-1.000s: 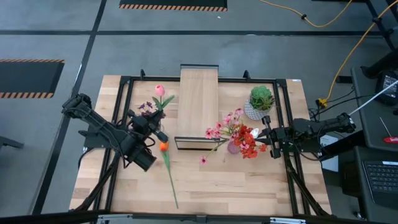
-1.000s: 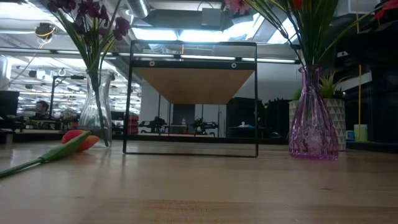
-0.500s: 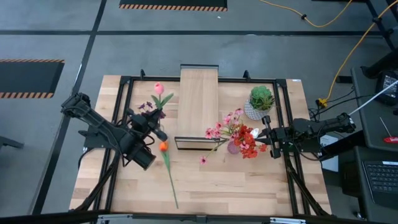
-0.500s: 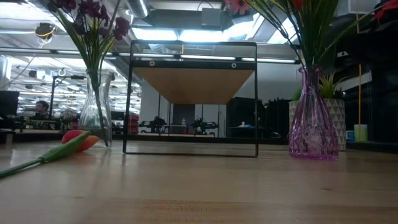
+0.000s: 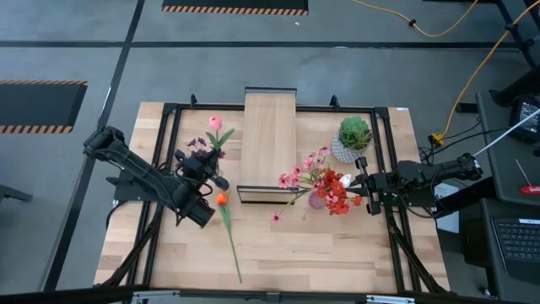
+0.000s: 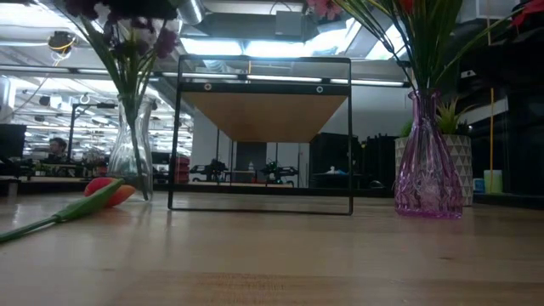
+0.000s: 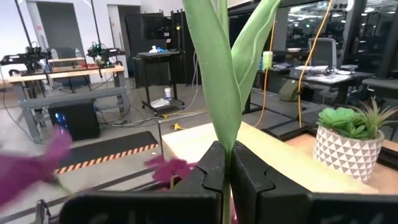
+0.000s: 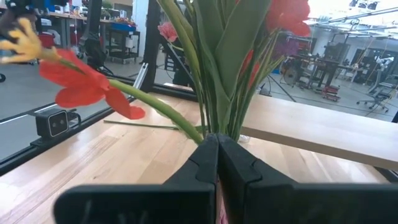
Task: Pick and place flowers into a vace then onto a shelf
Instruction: Put the pink tulip into the transparent vase
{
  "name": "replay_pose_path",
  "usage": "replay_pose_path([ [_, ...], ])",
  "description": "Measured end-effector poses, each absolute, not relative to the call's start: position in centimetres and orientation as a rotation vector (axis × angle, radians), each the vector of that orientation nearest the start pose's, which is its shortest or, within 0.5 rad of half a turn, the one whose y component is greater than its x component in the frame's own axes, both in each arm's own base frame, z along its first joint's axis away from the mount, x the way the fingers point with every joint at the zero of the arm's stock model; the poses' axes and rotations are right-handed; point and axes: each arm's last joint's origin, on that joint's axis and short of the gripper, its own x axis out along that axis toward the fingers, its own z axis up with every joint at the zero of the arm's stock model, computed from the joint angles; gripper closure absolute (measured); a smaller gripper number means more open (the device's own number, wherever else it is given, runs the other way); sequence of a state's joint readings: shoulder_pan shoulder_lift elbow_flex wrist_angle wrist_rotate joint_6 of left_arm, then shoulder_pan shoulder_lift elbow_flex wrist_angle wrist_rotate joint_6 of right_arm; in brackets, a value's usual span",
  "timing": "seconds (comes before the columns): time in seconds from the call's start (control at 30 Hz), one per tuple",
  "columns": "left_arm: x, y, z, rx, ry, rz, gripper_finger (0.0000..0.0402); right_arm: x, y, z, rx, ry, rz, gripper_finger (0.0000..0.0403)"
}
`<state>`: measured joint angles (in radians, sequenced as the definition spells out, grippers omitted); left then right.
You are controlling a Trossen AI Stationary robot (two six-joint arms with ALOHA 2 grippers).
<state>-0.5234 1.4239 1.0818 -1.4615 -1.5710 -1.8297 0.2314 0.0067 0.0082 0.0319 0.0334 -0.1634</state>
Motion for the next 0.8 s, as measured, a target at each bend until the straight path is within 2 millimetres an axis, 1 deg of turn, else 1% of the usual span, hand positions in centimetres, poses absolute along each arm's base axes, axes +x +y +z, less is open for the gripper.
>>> replay_pose_path([
  [0.1, 19.9, -8.3, 26.0, -0.012, -0.006, 1.043, 0.0398, 9.5, 2.1, 16.9, -0.158, -0.049, 0.195, 0.0393],
  [0.37, 19.6, -8.1, 24.2, -0.016, -0.01, 1.041, 0.0398, 9.5, 2.1, 16.9, -0.16, -0.05, 0.195, 0.0393],
  [0.57, 19.4, -8.8, 23.6, -0.002, -0.003, 1.011, 0.0397, 9.5, 2.1, 16.9, -0.16, -0.049, 0.195, 0.0393],
  [0.8, 19.0, -9.6, 23.6, 0.018, 0.008, 0.964, 0.0396, 9.5, 2.1, 16.9, -0.16, -0.05, 0.195, 0.0393],
])
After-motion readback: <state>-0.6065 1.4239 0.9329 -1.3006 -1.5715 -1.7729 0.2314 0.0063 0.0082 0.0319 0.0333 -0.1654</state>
